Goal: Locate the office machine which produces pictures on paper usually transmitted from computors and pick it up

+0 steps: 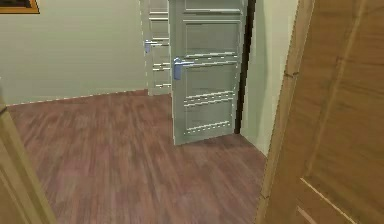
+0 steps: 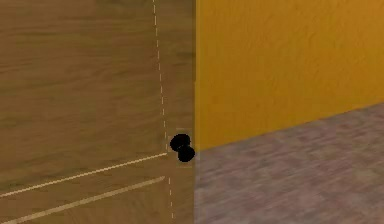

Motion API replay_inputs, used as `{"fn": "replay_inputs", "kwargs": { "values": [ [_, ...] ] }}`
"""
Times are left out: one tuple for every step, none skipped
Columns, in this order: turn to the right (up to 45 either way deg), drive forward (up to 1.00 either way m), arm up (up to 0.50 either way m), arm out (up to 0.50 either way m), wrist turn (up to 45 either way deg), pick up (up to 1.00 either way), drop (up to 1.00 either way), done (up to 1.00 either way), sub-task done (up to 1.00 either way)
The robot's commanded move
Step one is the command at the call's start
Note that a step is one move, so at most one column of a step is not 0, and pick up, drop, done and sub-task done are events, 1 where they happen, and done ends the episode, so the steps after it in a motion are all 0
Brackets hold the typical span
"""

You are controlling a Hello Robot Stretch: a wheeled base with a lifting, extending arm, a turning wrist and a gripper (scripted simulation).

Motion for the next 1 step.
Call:
{"fn": "replay_inputs", "kwargs": {
  "values": [
    [-9.0, 0.0, 0.0, 0.0, 0.0, 0.0, 0.0, 0.0, 0.0]
  ]
}}
